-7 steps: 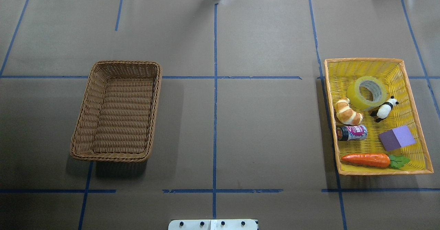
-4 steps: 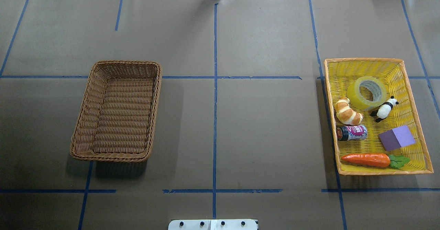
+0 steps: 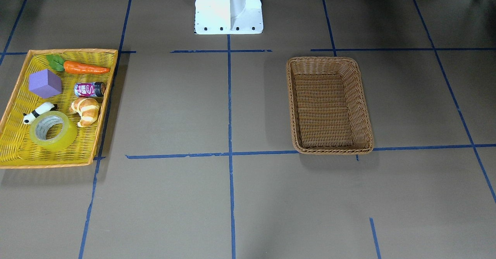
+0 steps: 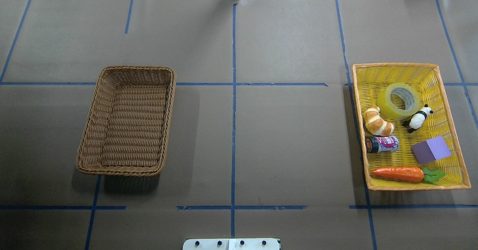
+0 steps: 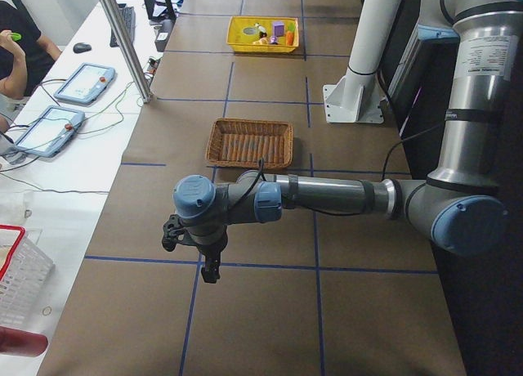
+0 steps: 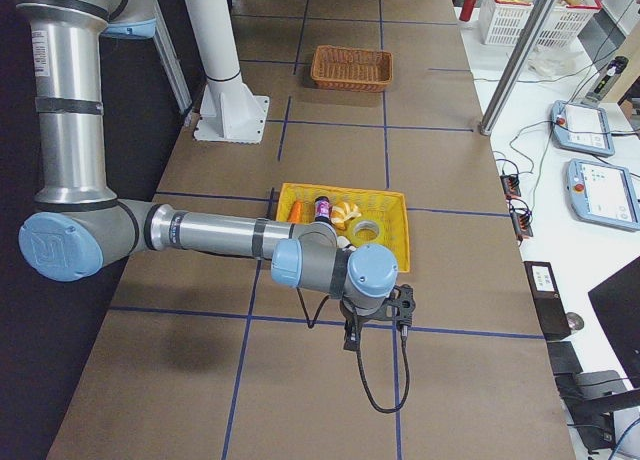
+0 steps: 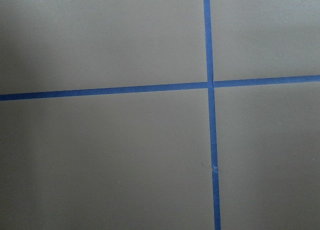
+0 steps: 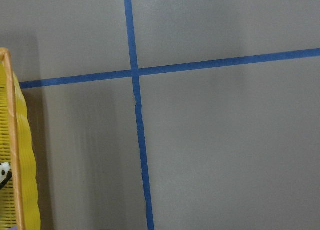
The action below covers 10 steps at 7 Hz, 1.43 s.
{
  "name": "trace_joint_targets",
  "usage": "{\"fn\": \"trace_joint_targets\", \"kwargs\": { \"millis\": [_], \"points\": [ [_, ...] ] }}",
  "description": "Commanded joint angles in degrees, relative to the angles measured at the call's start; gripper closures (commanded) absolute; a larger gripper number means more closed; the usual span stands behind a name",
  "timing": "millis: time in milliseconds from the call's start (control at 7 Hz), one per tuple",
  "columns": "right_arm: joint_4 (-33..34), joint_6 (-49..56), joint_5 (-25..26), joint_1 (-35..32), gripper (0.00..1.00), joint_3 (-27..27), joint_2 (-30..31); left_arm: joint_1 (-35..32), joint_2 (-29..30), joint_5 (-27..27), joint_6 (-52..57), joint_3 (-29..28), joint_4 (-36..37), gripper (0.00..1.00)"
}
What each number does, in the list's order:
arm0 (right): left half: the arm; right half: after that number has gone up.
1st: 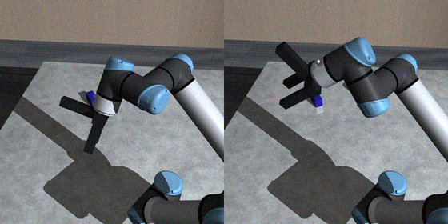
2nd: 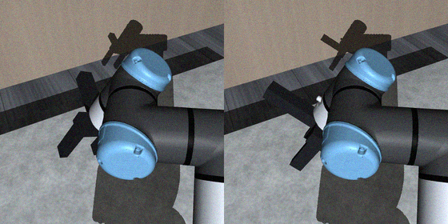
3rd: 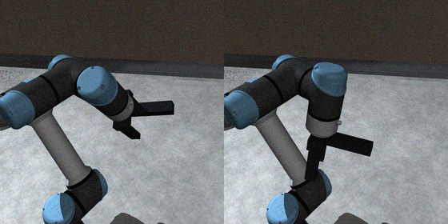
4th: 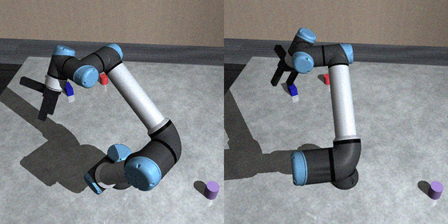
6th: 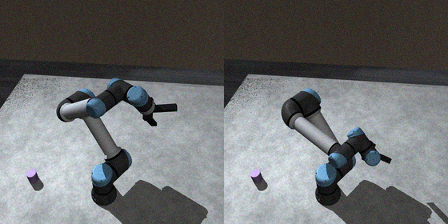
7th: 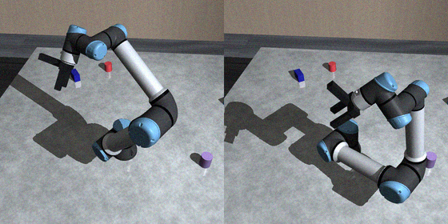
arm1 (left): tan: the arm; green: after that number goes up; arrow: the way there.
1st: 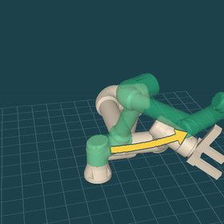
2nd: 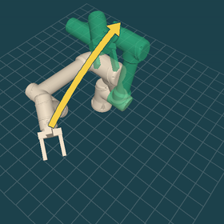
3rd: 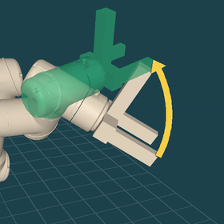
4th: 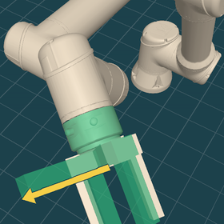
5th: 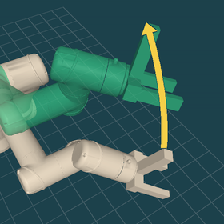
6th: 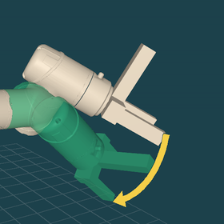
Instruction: Move tape to another basket
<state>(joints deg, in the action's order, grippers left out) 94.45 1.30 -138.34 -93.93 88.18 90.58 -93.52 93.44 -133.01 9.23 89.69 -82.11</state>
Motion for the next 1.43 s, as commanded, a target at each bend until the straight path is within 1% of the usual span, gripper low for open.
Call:
{"fn": "trace_joint_targets", "kwargs": {
  "millis": [0, 143, 286, 429, 571, 714, 857, 1000, 1143, 1286],
  "points": [
    [-0.1, -0.4, -0.1, 0.1, 0.0, 0.5, -0.4, 0.0, 0.0, -0.1, 0.0, -0.2, -0.3, 0.0],
    [0.0, -0.3, 0.0, 0.1, 0.0, 2.2, -1.0, 0.0, 0.0, 0.0, 0.0, -0.3, -0.4, 0.0],
    [0.0, -1.2, 0.0, 0.2, 0.0, 2.3, -1.3, 0.0, 0.0, 0.0, 0.0, -0.3, -0.4, 0.0],
    [0.2, -2.3, -0.1, 1.5, 0.0, 2.4, -4.6, 0.0, 0.0, 0.0, 0.1, -0.5, -0.4, 0.0],
    [0.2, -3.0, -0.9, 1.5, 0.0, 2.6, -6.2, 0.0, -0.1, -0.1, 0.0, -0.5, -0.4, 0.0],
    [0.0, -4.6, -1.2, 3.3, 0.0, 3.4, -6.5, 0.0, -0.1, 0.0, 0.1, -0.5, -0.4, 0.0],
    [-0.1, -13.5, -1.1, 6.5, 0.0, 4.6, -8.3, 0.0, -0.1, -0.1, 0.1, -0.5, -0.5, 0.0],
    [-1.4, -16.6, 0.1, 12.4, 0.0, 6.9, -9.2, 0.0, -0.1, 0.0, 0.1, -0.5, -0.5, 0.0],
    [-5.4, -23.2, 1.7, 16.2, 0.0, 6.5, -9.9, 0.0, 0.0, 0.0, 0.0, -0.4, -0.5, 0.0],
    [-13.7, -28.4, 2.3, 18.4, 0.0, 6.2, -8.9, 0.0, 0.2, 0.0, 0.0, -0.4, -0.5, 0.0]
  ]
}}
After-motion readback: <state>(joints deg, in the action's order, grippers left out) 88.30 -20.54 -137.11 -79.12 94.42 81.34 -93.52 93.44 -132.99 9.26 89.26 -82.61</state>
